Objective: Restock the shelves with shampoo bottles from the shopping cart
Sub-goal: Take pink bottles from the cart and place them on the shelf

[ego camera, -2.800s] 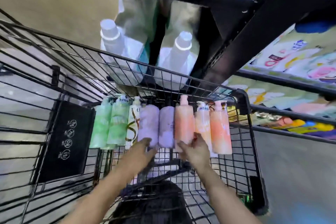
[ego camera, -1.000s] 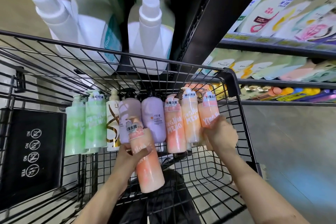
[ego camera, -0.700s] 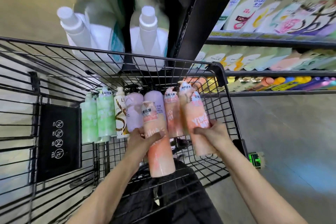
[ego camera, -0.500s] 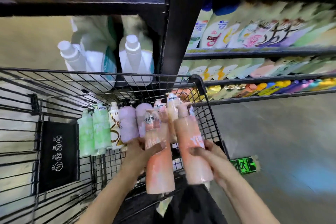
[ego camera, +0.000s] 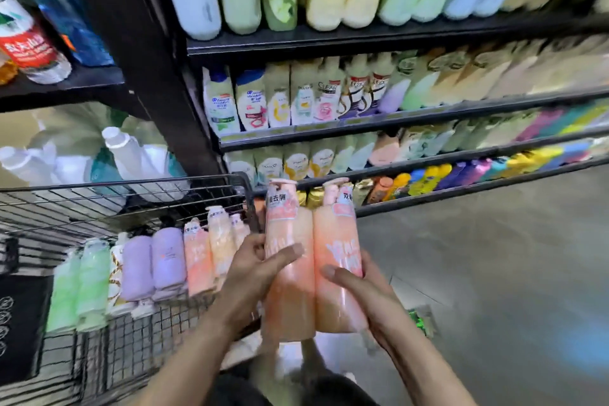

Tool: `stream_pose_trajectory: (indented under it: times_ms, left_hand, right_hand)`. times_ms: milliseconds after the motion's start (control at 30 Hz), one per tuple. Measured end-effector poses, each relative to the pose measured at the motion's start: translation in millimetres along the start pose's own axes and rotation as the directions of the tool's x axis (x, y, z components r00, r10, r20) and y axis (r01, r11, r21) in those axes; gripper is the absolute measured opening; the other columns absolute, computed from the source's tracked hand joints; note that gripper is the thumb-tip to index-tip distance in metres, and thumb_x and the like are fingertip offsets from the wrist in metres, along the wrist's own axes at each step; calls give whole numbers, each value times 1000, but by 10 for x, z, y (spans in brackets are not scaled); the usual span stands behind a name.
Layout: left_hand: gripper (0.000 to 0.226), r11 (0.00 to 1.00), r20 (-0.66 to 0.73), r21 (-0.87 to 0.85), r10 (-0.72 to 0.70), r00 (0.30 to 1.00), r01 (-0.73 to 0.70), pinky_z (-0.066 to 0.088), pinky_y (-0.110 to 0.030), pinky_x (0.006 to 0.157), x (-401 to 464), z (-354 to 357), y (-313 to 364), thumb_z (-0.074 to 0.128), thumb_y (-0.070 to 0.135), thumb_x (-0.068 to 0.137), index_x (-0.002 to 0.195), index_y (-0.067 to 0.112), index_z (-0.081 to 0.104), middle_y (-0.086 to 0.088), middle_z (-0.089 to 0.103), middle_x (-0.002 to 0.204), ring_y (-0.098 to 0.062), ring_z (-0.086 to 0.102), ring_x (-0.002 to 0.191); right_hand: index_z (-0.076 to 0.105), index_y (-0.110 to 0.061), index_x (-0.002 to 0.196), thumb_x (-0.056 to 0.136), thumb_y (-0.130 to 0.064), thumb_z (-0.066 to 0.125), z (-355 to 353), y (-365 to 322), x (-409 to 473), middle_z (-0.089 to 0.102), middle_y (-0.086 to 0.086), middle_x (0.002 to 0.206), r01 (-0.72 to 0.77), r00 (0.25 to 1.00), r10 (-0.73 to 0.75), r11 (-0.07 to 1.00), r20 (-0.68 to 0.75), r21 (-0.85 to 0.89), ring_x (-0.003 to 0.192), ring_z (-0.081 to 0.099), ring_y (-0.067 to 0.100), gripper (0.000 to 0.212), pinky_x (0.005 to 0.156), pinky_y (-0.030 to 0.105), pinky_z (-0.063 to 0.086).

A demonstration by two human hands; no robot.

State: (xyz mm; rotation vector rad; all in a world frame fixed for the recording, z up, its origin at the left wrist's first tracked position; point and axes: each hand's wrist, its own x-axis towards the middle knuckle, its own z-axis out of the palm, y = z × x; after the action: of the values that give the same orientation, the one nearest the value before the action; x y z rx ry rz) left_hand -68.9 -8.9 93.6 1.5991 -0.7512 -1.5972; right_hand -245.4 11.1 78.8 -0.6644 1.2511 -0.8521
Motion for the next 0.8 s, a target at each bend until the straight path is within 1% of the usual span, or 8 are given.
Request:
stream_pose_trajectory:
  times_ms: [100,200,367,467,533,600,667,800]
  left_hand:
    - [58,1000,-42,-11,22,999,-22,49,-25,56,6,625,-1,85,20,63,108,4,53,-16,68,94,-23,66,72]
    - [63,997,-26,24,68,997,-68,51,-28,58,-42,1085,60,87,24,61,109,5,51,-14,68,92,-23,66,74]
    - [75,984,-61,61,173,983,-169,55,-30,68,-32,1466,300,84,39,45,108,9,53,-12,69,98,-22,69,85]
    - [85,964,-106,103,256,961,-246,52,-24,64,81,1583,573,81,48,31,103,10,56,-12,70,93,-16,68,77]
    - [80,947,-111,101,317,942,-306,51,-17,61,205,1653,836,84,39,34,102,9,57,-11,70,90,-9,67,71]
    - [71,918,-92,109,390,916,-380,49,-13,58,330,1729,1155,84,30,40,101,7,56,-9,70,89,-6,66,70]
    - [76,885,-90,120,461,883,-450,48,-14,58,444,1785,1505,84,36,36,101,9,56,-10,69,93,-9,65,73]
    - [79,798,-122,110,603,789,-593,49,-16,61,638,1848,2248,81,46,29,97,12,57,-10,68,92,-11,66,76]
  right_hand:
    - [61,-17,115,68,-29,70,-613,-185,-21,72,10,106,22,999,-23,1000,-43,-15,97,69,28,50,88,46,53]
    - [65,-20,111,71,-35,65,-1055,-376,-46,73,8,104,35,998,-37,999,-57,-31,94,70,24,43,85,41,51]
    - [61,-17,116,72,-32,67,-1412,-711,39,72,8,108,113,993,-112,993,37,-35,97,69,22,47,79,32,54]
    - [58,-14,117,60,-33,77,-1461,-1016,163,73,7,107,211,974,-207,977,94,-33,94,70,17,63,71,22,54]
    - [57,-10,118,54,-29,79,-1486,-1268,309,74,5,102,283,954,-278,959,113,-28,90,70,13,71,68,19,53]
    - [56,-9,120,50,-32,84,-1483,-1594,478,73,5,105,350,931,-343,936,129,-40,94,70,14,79,71,20,53]
    - [55,-13,122,46,-39,83,-1454,-1961,625,71,8,111,427,898,-415,902,147,-60,99,69,16,85,75,22,54]
    - [54,-16,124,51,-39,78,-1324,-2745,804,70,7,113,596,796,-579,801,175,-62,101,68,16,80,76,22,53]
